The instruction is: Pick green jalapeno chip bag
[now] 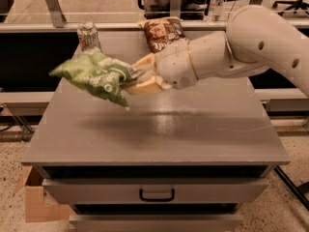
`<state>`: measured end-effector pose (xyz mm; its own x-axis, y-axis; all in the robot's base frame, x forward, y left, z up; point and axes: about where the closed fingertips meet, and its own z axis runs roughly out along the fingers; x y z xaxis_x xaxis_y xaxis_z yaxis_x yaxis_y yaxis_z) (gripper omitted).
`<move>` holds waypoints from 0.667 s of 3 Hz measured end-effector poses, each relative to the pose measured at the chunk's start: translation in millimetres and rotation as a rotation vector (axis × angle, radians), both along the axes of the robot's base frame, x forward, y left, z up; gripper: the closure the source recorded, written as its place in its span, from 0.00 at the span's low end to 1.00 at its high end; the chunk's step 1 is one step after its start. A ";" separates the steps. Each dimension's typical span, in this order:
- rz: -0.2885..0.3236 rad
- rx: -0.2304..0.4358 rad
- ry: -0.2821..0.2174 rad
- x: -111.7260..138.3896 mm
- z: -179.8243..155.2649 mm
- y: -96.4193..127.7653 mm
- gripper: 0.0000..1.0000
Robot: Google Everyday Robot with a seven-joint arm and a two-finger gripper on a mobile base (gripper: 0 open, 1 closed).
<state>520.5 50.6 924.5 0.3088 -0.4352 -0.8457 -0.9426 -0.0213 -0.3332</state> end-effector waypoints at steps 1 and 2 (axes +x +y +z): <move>-0.003 0.083 -0.092 1.9 34.4 -8.0 1.00; -0.002 0.083 -0.092 1.8 34.3 -7.9 1.00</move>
Offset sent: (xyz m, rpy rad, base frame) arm 0.0019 -0.0060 0.0288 0.0697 -0.0766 -0.0009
